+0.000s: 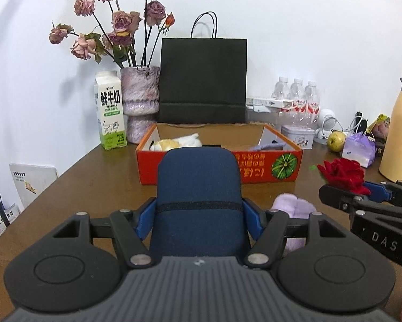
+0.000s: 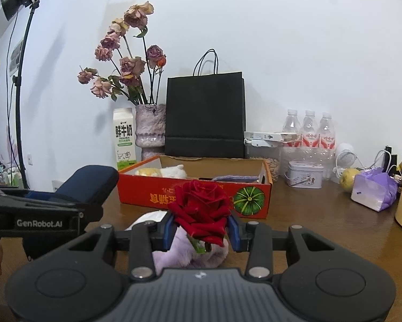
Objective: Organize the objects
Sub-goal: 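Lift and carry the rose and navy case over the red box with both tools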
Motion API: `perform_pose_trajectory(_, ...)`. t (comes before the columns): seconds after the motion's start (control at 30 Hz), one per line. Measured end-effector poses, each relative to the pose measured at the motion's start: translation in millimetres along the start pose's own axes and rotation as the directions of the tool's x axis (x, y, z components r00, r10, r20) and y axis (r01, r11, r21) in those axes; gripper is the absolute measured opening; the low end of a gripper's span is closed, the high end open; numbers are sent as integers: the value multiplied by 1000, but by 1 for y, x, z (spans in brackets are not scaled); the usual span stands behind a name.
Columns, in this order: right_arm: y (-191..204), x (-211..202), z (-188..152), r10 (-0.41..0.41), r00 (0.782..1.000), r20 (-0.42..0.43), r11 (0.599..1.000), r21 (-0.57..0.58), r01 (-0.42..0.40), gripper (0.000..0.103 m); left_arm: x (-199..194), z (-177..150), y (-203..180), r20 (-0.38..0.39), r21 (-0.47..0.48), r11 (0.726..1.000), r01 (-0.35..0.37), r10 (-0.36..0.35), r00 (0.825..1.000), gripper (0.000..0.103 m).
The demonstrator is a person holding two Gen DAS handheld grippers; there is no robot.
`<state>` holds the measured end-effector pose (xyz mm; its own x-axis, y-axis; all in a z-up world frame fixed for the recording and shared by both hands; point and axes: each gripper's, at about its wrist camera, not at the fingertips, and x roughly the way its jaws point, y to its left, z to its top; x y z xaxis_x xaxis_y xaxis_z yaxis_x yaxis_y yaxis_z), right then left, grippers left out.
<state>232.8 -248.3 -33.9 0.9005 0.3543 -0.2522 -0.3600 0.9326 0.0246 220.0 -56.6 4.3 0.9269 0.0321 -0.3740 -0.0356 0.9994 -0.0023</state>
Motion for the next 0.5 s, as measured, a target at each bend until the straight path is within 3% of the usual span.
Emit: perform_pose_trajectory(0.5,1,25,31,24,1000,20,999,-32,-23,37,26,27,-5,9,-12,1000,20,-20,1000,68)
